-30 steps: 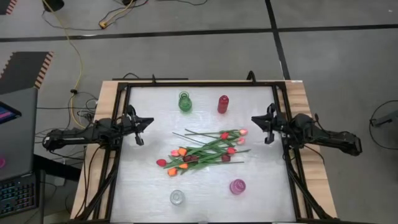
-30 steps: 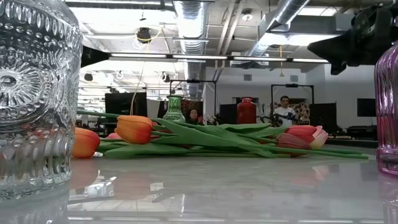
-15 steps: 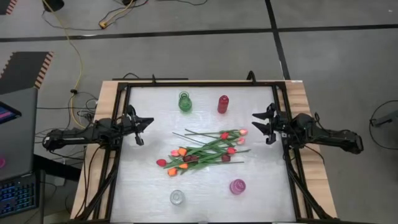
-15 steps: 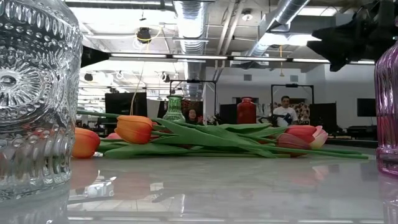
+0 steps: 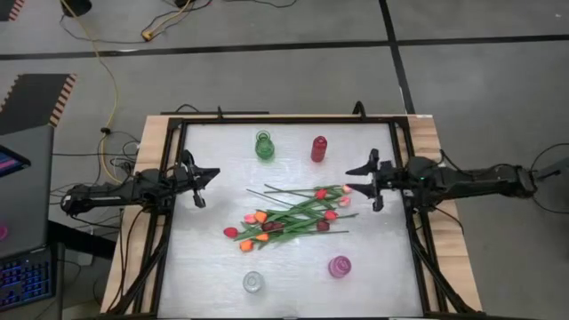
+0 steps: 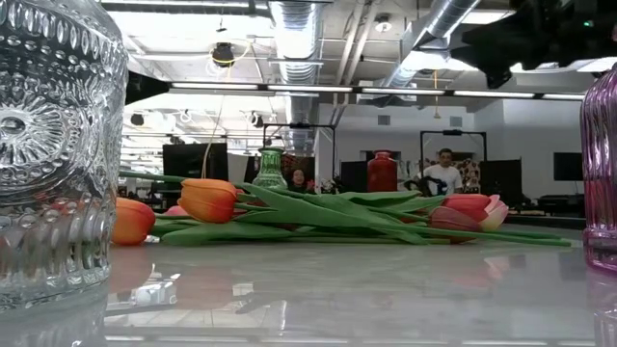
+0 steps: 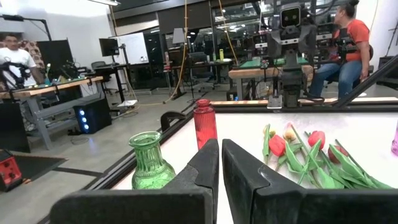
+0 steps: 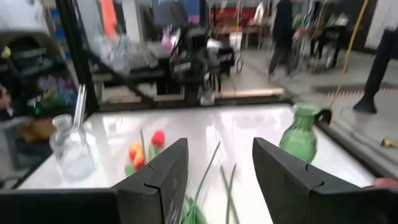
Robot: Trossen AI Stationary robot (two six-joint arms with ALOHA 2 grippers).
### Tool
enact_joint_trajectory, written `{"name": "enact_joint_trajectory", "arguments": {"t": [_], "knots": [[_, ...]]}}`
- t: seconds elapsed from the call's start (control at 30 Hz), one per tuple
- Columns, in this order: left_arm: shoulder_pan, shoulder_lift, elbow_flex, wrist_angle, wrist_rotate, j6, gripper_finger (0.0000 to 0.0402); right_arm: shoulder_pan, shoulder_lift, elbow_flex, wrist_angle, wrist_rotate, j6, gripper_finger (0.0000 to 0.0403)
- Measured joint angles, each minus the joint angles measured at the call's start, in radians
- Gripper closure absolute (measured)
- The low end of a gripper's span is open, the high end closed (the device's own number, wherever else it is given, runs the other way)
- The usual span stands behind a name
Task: Sort flowers into vase by color
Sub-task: Put the orange flower into the green vase
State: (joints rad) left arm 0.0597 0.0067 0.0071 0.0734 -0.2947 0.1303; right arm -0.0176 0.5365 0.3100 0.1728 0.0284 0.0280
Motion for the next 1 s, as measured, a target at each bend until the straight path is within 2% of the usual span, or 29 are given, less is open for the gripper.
{"name": "enact_joint_trajectory", "arguments": {"t": [0.23, 0.5, 0.77, 1.0], "knots": [[0.0, 0.0, 0.0, 0.0, 0.0, 0.0, 0.0393, 0.042, 0.246, 0.145, -0.079, 0.0, -0.002, 0.0198], [0.0, 0.0, 0.0, 0.0, 0.0, 0.0, 0.0393, 0.05, 0.462, 0.308, -0.367, -0.001, -0.002, 0.0198], [0.0, 0.0, 0.0, 0.0, 0.0, 0.0, 0.0393, 0.05, 0.635, 0.341, -0.435, -0.001, -0.002, 0.0198], [0.0, 0.0, 0.0, 0.0, 0.0, 0.0, 0.0393, 0.049, 0.731, 0.341, -0.46, -0.001, -0.002, 0.0198]]}}
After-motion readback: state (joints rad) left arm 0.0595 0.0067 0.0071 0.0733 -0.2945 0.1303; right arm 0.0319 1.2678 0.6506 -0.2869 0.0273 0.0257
